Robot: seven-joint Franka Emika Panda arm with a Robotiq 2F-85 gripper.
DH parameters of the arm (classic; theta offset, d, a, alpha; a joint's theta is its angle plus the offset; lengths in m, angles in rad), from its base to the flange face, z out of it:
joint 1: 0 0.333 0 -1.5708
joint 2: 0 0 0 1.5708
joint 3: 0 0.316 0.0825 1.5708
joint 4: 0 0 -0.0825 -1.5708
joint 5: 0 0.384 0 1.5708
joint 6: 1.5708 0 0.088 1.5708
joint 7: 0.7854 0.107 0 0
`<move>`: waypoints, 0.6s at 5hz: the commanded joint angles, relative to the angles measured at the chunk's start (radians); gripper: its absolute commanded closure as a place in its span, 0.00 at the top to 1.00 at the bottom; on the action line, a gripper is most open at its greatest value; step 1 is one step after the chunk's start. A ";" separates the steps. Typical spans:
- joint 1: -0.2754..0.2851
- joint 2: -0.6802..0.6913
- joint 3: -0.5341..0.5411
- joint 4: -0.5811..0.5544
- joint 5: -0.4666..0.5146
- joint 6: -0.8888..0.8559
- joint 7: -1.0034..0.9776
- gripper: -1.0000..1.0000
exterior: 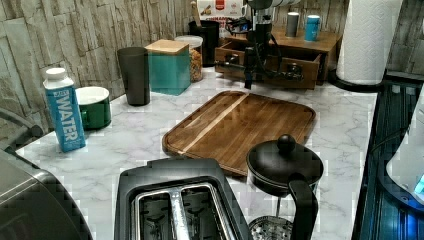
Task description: Open the drawer.
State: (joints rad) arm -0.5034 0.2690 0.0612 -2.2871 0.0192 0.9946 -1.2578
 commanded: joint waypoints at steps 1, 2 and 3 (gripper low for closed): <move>0.221 -0.130 0.208 -0.147 0.104 -0.003 0.256 1.00; 0.269 -0.146 0.199 -0.152 0.056 0.002 0.353 1.00; 0.278 -0.147 0.190 -0.153 0.058 0.002 0.351 1.00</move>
State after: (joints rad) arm -0.3811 0.2026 0.1068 -2.3867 0.0532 1.0469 -1.0068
